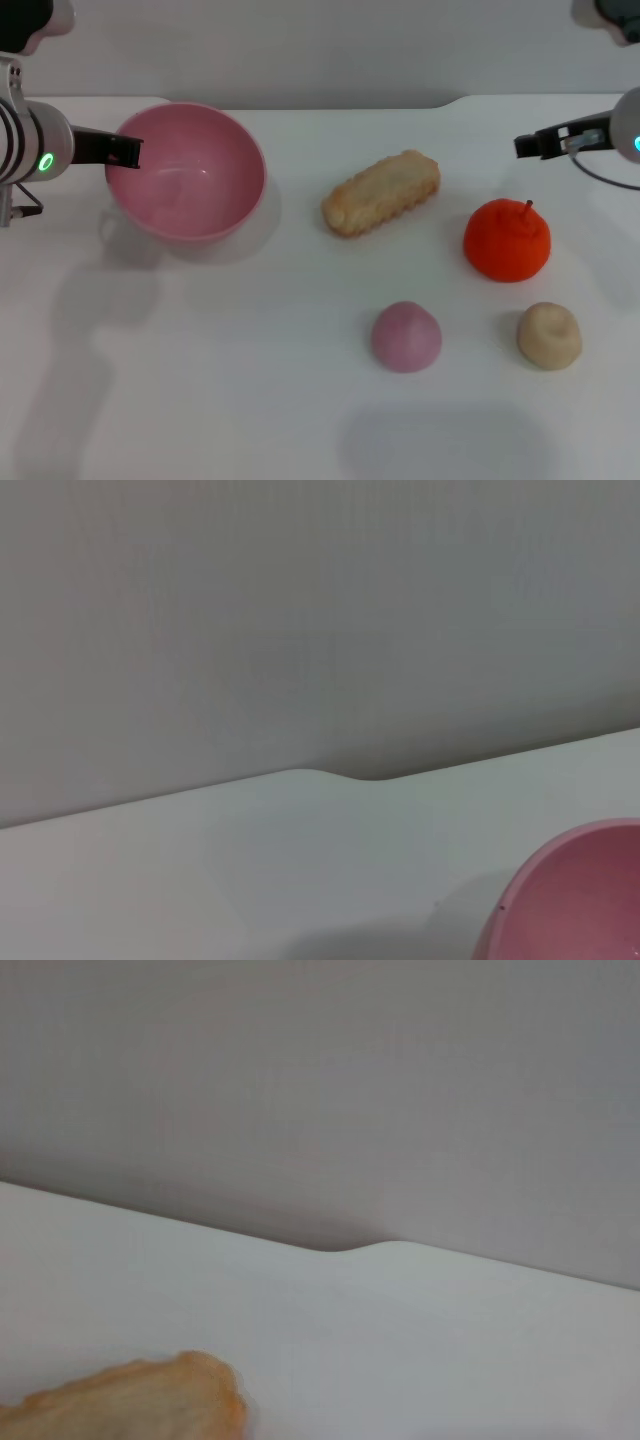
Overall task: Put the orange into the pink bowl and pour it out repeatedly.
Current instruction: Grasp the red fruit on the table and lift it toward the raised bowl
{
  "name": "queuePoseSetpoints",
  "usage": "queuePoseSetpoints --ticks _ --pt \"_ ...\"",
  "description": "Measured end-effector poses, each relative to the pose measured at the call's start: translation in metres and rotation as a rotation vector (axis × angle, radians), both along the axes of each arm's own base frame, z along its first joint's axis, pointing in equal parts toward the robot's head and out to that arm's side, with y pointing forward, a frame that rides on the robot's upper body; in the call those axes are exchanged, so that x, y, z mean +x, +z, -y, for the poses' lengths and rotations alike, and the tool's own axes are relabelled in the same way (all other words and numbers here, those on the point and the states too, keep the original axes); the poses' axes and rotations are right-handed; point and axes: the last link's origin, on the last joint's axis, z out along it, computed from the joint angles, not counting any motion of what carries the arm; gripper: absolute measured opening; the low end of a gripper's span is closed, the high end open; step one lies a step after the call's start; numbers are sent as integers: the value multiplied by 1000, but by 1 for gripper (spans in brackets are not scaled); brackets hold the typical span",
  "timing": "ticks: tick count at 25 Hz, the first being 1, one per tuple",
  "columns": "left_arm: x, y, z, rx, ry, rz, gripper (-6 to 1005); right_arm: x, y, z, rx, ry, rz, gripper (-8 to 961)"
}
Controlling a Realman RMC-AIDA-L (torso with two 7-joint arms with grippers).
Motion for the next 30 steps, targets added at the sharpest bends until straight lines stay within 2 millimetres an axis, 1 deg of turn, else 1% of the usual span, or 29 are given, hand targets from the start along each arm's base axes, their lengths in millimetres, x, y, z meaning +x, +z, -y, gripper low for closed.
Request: queuePoseSetpoints --ticks 10,12,17,26,29,30 --pt "3 0 -2 -3 -7 -6 49 6 -23 7 -27 -25 -26 761" --pt "5 0 -3 -3 -10 -7 49 4 -32 9 -45 -20 -41 761" --pt "7 0 -4 -3 -15 -7 48 2 -42 12 -66 -19 -58 760" --pt "5 -1 -5 -7 -9 -11 48 10 -47 18 -74 -79 -70 761" --pt "5 -2 -6 -12 -6 -13 48 3 -43 21 -94 -87 -52 761" --pt "5 -3 -7 -16 -4 -15 48 -8 -36 23 -101 -74 -28 761"
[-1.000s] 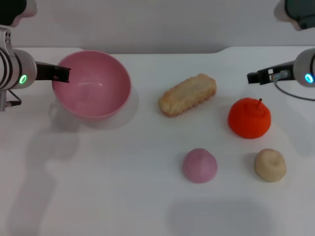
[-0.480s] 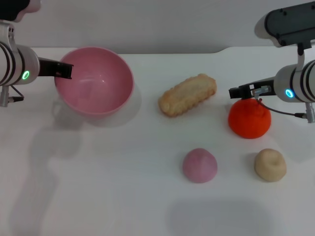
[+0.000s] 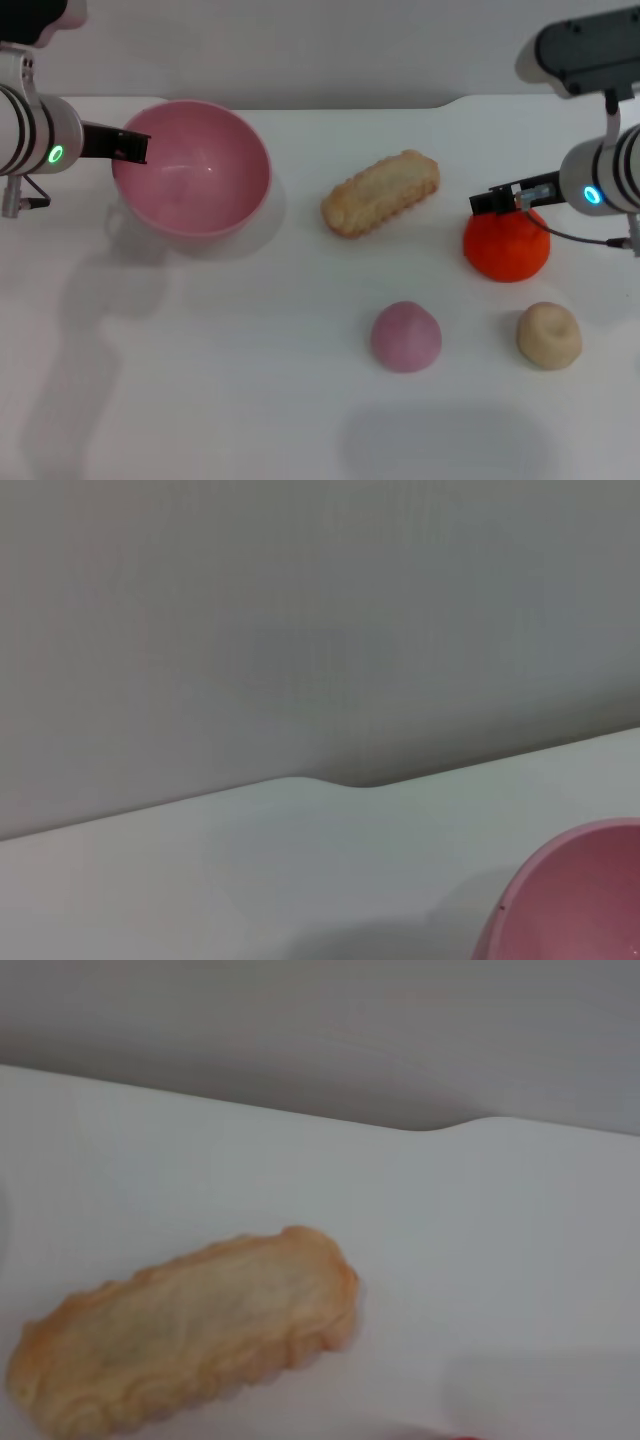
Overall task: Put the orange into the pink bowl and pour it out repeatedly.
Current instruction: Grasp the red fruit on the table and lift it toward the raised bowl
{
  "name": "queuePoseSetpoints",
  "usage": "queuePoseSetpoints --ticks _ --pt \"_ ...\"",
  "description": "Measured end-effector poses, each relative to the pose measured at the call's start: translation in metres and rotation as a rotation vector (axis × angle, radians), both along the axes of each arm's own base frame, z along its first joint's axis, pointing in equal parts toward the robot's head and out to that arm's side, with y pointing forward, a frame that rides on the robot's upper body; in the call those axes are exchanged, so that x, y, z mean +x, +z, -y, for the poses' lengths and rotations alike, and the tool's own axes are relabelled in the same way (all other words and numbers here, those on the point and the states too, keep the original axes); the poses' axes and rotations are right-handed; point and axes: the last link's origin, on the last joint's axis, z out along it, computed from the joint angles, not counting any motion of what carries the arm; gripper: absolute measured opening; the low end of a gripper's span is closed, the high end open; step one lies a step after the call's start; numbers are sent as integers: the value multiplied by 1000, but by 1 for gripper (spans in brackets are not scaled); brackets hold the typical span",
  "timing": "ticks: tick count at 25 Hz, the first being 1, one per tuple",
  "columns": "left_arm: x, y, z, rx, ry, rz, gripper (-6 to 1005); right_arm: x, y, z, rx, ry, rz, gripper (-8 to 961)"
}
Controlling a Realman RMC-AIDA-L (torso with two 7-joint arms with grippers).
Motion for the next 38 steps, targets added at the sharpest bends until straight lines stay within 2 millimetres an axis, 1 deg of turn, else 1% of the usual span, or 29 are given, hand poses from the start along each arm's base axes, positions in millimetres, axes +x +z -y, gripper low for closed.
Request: queuePoseSetpoints --ticks 1,7,10,14,19,28,38 --pt "0 0 0 0 0 0 48 0 0 0 0 0 0 761" --pt "-1 -1 -1 -2 1 -3 48 -27 23 5 24 62 89 761" --pt "-2 1 -2 1 3 -5 48 -29 22 10 3 56 143 761" --pt "-3 0 -2 -3 7 -7 48 -23 16 13 -23 42 183 761" --pt "-2 0 -3 -5 5 -7 49 -17 13 15 -18 29 171 760" --pt "2 0 -4 -6 -6 -7 49 3 1 9 -19 -11 150 738" --pt "3 -1 -4 -8 -10 -9 49 9 -4 5 -20 -15 143 711"
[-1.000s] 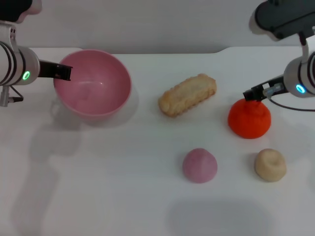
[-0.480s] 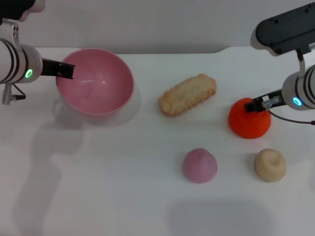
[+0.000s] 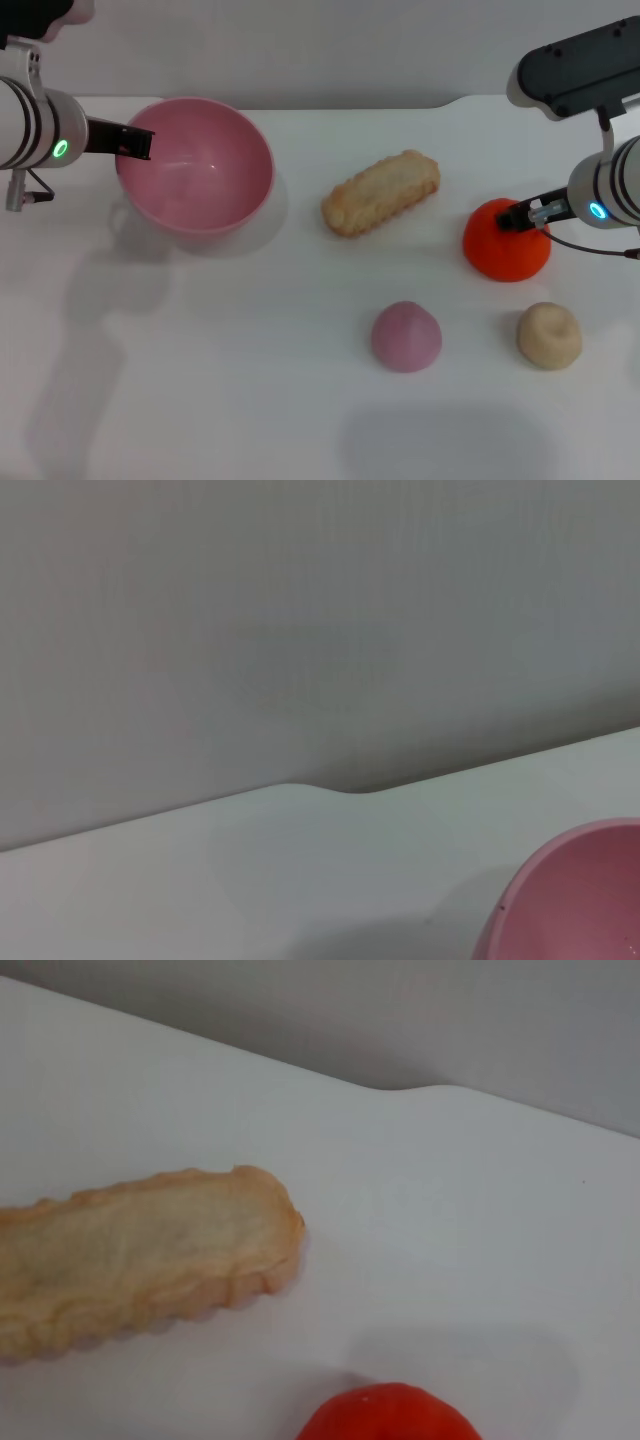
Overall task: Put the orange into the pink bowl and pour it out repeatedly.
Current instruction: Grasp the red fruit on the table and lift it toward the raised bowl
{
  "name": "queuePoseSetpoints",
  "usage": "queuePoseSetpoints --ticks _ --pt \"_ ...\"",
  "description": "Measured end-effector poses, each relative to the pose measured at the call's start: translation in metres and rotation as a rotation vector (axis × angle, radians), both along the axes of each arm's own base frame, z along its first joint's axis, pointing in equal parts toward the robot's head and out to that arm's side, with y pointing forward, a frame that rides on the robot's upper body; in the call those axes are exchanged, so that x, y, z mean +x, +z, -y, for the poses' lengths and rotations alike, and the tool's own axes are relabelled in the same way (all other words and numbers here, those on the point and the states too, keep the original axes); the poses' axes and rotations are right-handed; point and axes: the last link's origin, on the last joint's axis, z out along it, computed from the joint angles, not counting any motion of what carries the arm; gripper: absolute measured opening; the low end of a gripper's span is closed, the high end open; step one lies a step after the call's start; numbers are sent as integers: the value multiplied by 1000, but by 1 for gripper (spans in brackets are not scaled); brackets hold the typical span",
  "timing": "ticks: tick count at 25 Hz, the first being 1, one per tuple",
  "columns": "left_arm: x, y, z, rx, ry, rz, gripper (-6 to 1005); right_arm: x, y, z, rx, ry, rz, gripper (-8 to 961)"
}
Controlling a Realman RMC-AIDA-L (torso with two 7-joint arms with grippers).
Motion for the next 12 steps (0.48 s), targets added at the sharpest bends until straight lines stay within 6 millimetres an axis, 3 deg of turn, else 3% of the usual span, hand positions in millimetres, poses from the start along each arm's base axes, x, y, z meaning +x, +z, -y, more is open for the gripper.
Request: queuePoseSetpoints --ticks 12 --pt "1 1 0 0 -2 -1 49 10 -10 -4 -70 49 64 480"
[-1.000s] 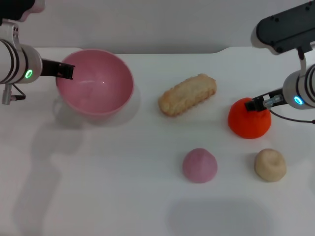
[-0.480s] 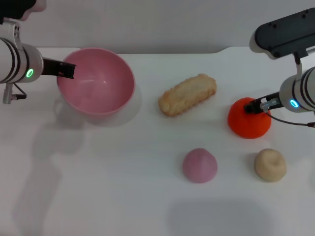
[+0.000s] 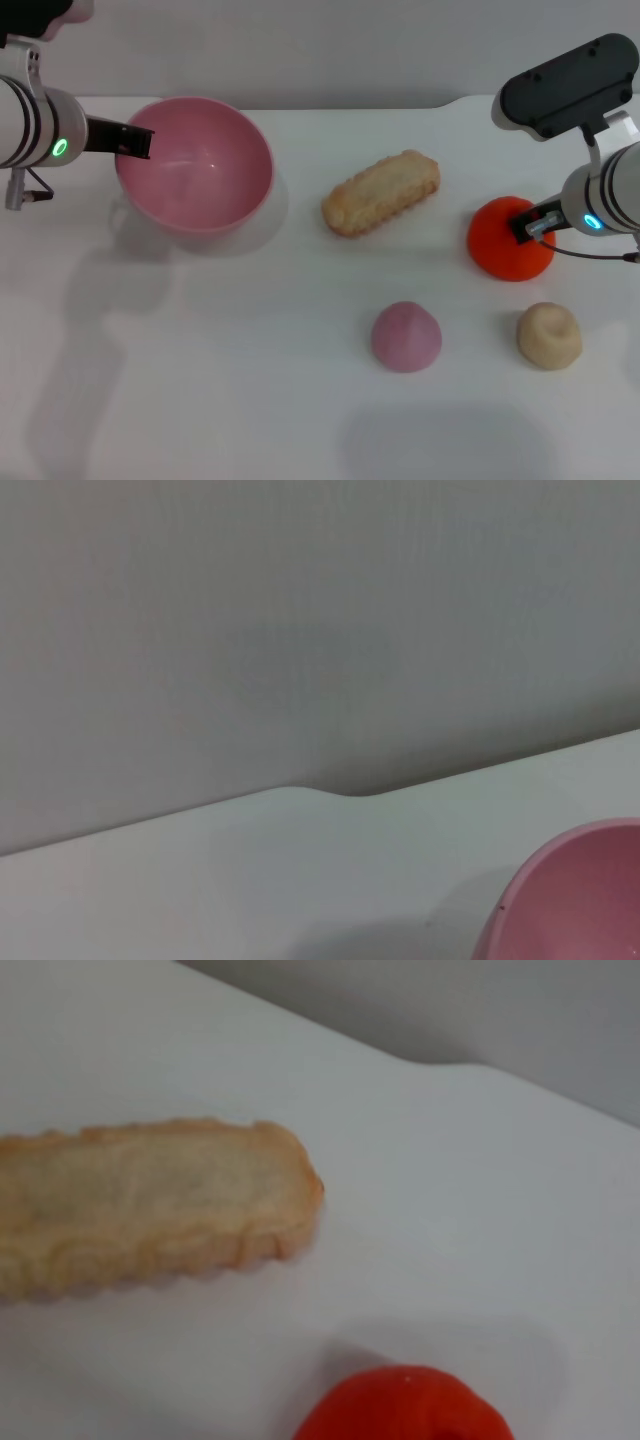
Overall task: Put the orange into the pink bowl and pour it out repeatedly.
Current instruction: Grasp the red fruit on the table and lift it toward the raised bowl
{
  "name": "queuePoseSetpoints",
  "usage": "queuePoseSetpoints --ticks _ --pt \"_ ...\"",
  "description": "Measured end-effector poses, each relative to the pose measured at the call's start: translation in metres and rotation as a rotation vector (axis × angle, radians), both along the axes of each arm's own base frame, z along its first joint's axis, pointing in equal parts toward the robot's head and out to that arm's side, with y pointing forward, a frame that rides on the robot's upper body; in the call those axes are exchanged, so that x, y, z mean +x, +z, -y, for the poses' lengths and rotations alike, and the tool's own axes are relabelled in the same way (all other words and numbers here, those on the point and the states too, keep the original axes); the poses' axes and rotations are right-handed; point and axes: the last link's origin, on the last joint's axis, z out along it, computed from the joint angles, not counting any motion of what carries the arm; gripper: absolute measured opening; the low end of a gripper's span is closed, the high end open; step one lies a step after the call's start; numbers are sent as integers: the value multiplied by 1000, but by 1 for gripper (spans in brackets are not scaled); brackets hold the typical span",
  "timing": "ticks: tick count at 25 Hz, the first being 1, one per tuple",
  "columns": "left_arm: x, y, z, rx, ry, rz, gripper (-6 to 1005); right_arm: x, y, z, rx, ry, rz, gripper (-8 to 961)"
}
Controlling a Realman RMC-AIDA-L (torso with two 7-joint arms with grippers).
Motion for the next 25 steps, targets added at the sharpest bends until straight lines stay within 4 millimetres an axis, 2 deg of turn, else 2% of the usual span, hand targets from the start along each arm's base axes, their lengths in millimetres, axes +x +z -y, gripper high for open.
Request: queuePoseSetpoints --ticks 5,8,16,20,25 --pt "2 -1 0 -3 -6 -2 49 -5 3 -3 24 29 -26 269" --pt "4 -1 0 -2 -12 0 49 -13 6 -4 37 58 -38 208" --pt "7 -1 -1 -9 -24 -6 49 -52 32 -7 103 178 -64 41" --pt "8 -1 -1 -9 -26 -6 48 -53 34 -9 110 179 -69 19" --pt "8 -2 -2 -12 -24 -8 48 -40 27 -8 96 141 -65 11"
